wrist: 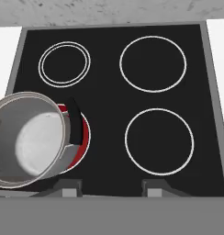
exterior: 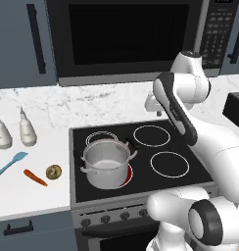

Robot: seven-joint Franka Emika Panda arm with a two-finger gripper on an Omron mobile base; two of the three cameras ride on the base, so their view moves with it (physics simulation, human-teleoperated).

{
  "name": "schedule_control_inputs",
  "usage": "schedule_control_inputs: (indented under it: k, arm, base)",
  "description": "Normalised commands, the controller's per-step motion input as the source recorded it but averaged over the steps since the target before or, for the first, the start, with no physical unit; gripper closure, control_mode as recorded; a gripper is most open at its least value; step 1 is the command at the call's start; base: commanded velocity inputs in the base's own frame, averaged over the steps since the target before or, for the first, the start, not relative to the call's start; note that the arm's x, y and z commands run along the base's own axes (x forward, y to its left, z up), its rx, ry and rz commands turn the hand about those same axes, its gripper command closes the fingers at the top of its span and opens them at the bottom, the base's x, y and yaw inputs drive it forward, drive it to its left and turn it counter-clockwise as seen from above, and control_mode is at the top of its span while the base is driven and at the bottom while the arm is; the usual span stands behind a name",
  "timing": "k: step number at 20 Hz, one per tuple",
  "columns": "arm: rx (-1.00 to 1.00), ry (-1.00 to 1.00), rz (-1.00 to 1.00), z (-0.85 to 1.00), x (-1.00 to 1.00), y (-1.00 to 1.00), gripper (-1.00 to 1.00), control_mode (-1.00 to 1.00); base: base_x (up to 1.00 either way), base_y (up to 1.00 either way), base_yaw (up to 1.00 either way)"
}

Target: Put the onion and carrot in the pot. Retrieve the spatula and lightly stir the vegetables in the pot.

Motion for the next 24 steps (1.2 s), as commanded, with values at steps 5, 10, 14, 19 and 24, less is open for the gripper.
schedule_control_inputs:
  k: [5, 10, 14, 19, 24]
  arm:
    - [-0.01, -0.04, 0.03, -0.02, -0.35, 0.26, -1.0, -1.0]
    - [-0.01, -0.02, 0.06, -0.02, -0.49, 0.5, -1.0, -1.0]
    - [-0.01, -0.03, 0.02, 0.0, -0.43, 0.46, -1.0, -1.0]
    - [0.0, -0.01, 0.01, 0.0, -0.39, 0.47, -1.0, -1.0]
    - [0.0, 0.0, 0.0, 0.0, -0.25, 0.25, -1.0, -1.0]
  base:
    - [0.0, 0.0, 0.0]
    - [0.0, 0.0, 0.0]
    - [0.0, 0.0, 0.0]
    - [0.0, 0.0, 0.0]
    - [0.0, 0.0, 0.0]
